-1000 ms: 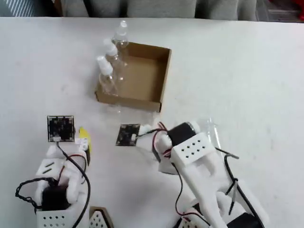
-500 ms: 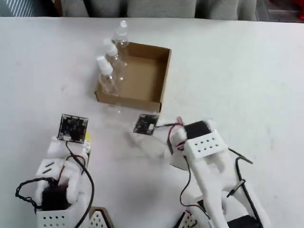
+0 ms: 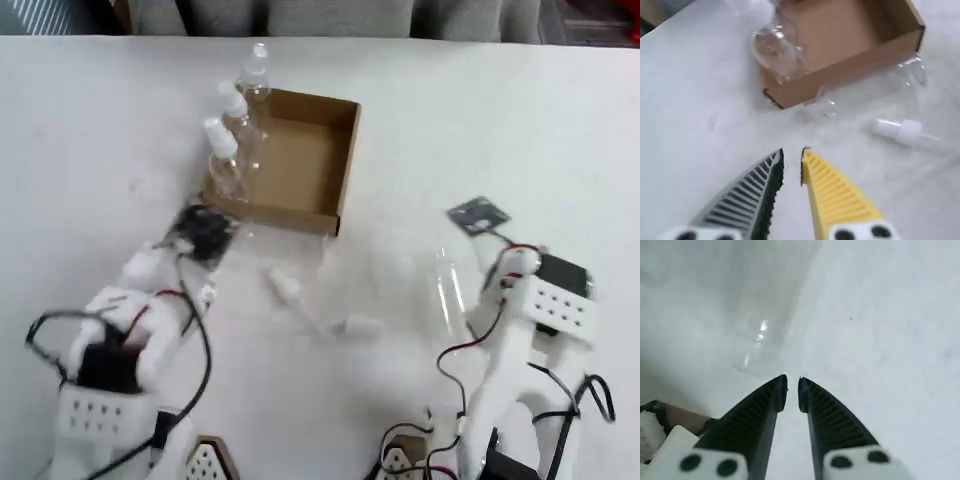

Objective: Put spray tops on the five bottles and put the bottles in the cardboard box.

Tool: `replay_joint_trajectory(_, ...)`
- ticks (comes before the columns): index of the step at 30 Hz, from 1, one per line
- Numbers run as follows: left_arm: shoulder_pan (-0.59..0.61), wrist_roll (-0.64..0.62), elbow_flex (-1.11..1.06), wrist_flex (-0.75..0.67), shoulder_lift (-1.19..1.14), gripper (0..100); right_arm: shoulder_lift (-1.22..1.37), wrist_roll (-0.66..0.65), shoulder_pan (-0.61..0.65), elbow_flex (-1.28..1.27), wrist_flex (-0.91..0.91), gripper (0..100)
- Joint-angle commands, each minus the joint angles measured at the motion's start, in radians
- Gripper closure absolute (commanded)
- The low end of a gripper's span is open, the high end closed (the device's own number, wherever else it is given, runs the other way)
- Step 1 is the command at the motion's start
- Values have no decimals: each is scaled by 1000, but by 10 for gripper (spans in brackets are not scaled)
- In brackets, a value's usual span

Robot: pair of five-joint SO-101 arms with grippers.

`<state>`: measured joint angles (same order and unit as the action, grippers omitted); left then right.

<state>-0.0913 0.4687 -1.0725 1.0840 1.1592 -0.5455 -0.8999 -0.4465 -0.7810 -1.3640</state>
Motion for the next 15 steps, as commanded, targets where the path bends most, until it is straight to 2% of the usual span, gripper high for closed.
replay_joint_trajectory(1, -176, 152, 106, 69, -97, 913, -21, -51, -177, 38, 65, 982)
replay_joint_trajectory(4, -355, 304, 98, 152, -111, 898, -15, -124, -285, 25, 107, 982)
replay_joint_trajectory(6, -464, 408, 87, 201, -110, 844, -21, -163, -331, -5, 127, 982)
replay_joint_trajectory(10, -602, 394, 103, 176, -113, 729, -16, -227, -400, -57, 197, 982)
replay_joint_trajectory(15, -705, 404, 160, 130, -197, 725, -16, -239, -444, -124, 326, 982)
